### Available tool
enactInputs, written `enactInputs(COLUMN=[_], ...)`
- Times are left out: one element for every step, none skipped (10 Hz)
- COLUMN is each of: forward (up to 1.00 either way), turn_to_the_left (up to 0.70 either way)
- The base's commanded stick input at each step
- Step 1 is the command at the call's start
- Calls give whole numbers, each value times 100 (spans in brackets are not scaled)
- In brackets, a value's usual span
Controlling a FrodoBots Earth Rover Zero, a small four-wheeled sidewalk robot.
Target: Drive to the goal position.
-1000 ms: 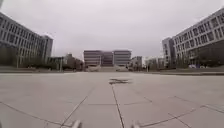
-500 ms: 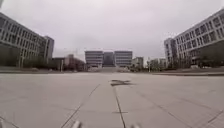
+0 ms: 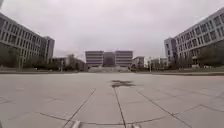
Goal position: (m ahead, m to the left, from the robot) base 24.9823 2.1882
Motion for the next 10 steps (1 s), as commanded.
enactInputs(forward=[70,70,70,70,70,70,70,70,70,70], turn_to_the_left=[0,0,-1,-7,-21,-15,-4,0,0,0])
